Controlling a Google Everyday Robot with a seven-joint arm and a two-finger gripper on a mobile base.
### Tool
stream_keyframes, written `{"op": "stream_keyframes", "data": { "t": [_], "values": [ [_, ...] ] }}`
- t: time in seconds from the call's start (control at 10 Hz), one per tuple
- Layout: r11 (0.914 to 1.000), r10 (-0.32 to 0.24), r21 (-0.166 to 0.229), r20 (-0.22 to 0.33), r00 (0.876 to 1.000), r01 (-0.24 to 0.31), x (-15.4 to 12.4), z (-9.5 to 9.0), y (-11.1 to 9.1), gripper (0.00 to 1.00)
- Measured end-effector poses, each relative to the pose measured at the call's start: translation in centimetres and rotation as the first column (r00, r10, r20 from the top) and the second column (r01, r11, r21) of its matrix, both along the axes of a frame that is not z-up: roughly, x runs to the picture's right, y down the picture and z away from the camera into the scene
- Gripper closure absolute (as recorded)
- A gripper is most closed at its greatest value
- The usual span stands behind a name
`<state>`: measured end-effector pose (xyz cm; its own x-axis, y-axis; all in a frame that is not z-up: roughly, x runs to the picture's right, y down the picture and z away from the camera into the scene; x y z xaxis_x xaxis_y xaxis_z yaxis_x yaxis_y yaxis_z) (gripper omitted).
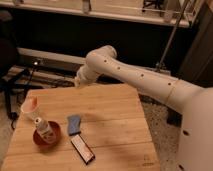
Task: Place the pepper on the white sponge
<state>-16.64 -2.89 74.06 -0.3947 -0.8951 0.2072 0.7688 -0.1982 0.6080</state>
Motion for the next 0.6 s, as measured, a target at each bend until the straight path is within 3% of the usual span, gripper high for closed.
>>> {"op": "stream_keyframes", "data": {
  "t": [0.2, 0.3, 0.6],
  "values": [
    [0.9978, -0.066, -0.003, 0.01, 0.998, 0.066, -3.1, -0.1, -0.3, 0.97],
    [0.9943, -0.106, -0.013, 0.007, 0.994, 0.106, -4.9, 0.2, -0.2, 0.86],
    [0.9883, -0.142, -0.051, 0.028, 0.989, 0.144, -8.8, 0.9, 0.0, 0.57]
  ]
}}
